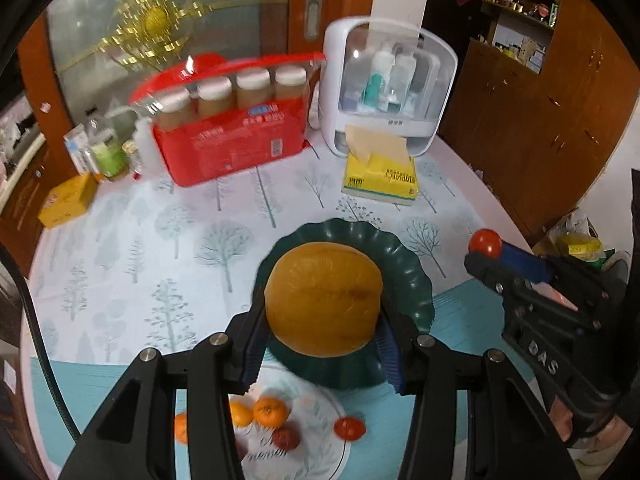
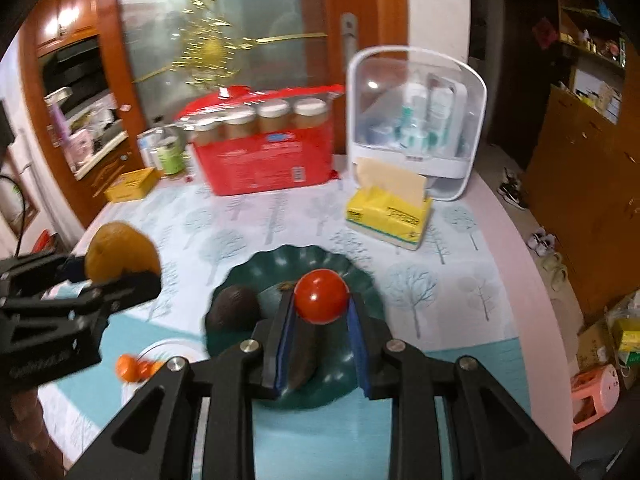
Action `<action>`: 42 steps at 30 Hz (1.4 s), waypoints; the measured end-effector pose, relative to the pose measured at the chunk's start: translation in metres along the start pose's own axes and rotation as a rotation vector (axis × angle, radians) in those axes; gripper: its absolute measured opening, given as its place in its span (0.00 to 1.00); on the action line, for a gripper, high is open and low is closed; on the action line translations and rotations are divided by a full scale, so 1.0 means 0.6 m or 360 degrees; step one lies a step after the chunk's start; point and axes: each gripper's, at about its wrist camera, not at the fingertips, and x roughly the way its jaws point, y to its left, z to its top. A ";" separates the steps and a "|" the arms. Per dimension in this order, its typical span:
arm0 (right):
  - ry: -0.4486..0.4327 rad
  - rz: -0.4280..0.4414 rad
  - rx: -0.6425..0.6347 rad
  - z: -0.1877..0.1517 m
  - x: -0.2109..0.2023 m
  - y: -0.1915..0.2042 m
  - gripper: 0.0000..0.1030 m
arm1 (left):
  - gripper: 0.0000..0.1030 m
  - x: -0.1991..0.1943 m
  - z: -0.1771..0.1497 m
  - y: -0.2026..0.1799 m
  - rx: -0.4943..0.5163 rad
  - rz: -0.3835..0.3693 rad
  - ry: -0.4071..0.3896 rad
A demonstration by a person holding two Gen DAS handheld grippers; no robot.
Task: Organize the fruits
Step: 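Carry yellow citrus and cherry tomato onto the green plate and open both tools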
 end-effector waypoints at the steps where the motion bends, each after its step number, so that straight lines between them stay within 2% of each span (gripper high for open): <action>1: 0.0026 -0.0017 0.0016 0.006 0.024 -0.009 0.26 | 0.46 0.026 0.002 0.001 -0.0010 -0.0014 0.0038; 4: 0.0083 -0.0058 0.0034 0.007 0.080 -0.027 0.26 | 0.46 0.087 -0.002 -0.001 -0.0021 -0.0052 0.0117; 9: 0.0254 -0.0092 0.0060 -0.012 0.186 -0.047 0.26 | 0.46 0.168 -0.026 -0.022 0.0093 -0.0024 0.0201; 18: 0.0451 -0.0065 0.0072 -0.055 0.276 -0.050 0.26 | 0.46 0.241 -0.057 -0.049 0.0210 -0.0043 0.0305; 26: 0.0514 -0.0015 0.0080 -0.070 0.296 -0.050 0.27 | 0.47 0.259 -0.067 -0.050 0.0201 -0.0053 0.0350; 28: 0.0514 0.0001 0.0088 -0.071 0.296 -0.051 0.31 | 0.48 0.258 -0.069 -0.049 0.0197 -0.0056 0.0358; 30: 0.0507 0.0017 0.0096 -0.072 0.293 -0.051 0.42 | 0.55 0.253 -0.068 -0.049 0.0191 -0.0071 0.0347; 32: 0.0490 0.0022 0.0093 -0.070 0.287 -0.048 0.47 | 0.64 0.241 -0.067 -0.050 0.0202 -0.0064 0.0313; 35: 0.0467 0.0024 0.0096 -0.066 0.275 -0.047 0.48 | 0.69 0.223 -0.065 -0.053 0.0235 -0.0024 0.0260; 42: 0.0434 0.0037 0.0109 -0.061 0.249 -0.046 0.48 | 0.77 0.186 -0.065 -0.047 0.0217 -0.0021 0.0216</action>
